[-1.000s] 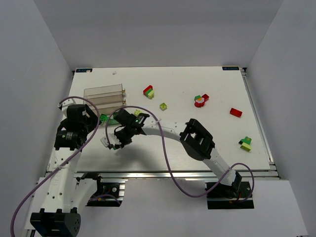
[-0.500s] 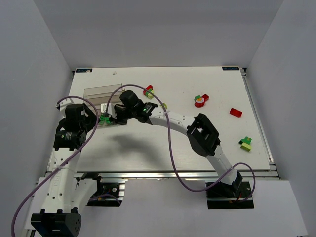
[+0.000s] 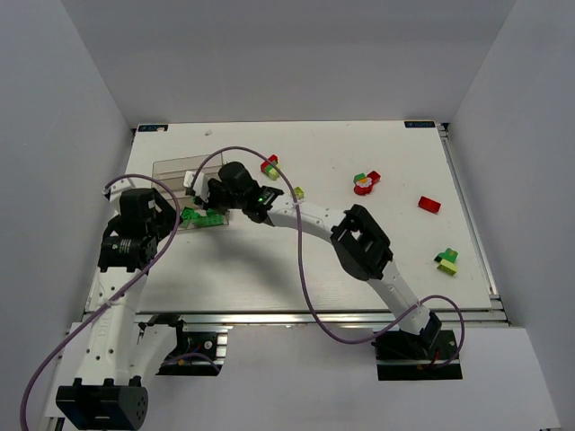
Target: Sort the legos into containers by color
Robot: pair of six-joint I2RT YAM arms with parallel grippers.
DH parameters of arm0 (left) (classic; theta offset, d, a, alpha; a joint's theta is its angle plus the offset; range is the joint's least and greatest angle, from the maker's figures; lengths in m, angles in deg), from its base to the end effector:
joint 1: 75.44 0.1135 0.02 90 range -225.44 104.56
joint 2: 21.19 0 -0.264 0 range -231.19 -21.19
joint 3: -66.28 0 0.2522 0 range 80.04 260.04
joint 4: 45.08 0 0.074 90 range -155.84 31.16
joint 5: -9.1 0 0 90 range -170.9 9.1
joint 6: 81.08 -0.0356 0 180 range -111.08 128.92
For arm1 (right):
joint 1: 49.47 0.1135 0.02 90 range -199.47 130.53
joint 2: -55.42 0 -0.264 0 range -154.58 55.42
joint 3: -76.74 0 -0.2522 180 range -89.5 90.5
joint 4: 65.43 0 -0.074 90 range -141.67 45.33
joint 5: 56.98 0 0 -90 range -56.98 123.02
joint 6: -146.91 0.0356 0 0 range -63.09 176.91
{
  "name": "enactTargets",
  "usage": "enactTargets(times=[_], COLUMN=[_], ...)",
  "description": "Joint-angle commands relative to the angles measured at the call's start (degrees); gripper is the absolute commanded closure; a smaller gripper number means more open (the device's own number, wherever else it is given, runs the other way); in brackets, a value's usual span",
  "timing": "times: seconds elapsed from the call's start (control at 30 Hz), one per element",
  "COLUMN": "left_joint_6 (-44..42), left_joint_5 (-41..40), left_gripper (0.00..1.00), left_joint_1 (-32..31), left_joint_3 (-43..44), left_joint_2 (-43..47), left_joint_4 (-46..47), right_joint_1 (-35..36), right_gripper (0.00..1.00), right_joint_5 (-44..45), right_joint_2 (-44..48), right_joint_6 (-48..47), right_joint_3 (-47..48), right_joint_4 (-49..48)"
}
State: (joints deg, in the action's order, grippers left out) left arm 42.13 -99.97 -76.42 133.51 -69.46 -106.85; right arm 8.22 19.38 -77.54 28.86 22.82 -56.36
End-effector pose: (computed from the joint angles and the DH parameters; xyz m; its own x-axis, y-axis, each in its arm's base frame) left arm 0.1619 0.0089 0.3193 -0.4461 -0.5101 -0.7354 -0.5591 0.8004 -0.2160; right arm 0.2894 0.4733 0.2466 0.3136 -0.3591 -0.8790 -0.9009 0.1801 -0.3949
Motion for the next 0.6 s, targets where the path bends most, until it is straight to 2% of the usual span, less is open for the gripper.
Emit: enactTargets(times=[0.0,0.13,0.23,0.37,0.57], left_joint_6=[-0.5,-0.5,-0.6,-1.1,-1.7], left_joint_5=[0.5,0.7,1.8,7.3,15.9], left_gripper=[0.12,0.12,0.12,0.12,0.12], left_joint_1=[0.0,0.0,0.2,0.5,0.9], left_joint_3=[1.6,1.8,1.7,0.5,-0.2], left_joint_2=[-0.1,-0.3,-0.5,-0.6,-0.2], left_joint_4=[0.1,0.1,0.5,2.9,7.2], right_joint_1=[-0.5,-0.9,-1.1,-1.6,-2.9], right_gripper=[1.00,0.92,0.79,0.55,0.43], right_joint_5=[2.2,2.9,2.9,1.9,-0.5], right_joint_2=[-2.0,-4.1,-4.6,-4.5,-0.9], right_joint_6=[-0.5,-1.0,-1.4,-1.0,1.2], right_joint_3=[2.3,3.0,2.9,2.6,0.0], right_joint_4=[-3.0,-3.7,-4.3,-4.2,-4.7])
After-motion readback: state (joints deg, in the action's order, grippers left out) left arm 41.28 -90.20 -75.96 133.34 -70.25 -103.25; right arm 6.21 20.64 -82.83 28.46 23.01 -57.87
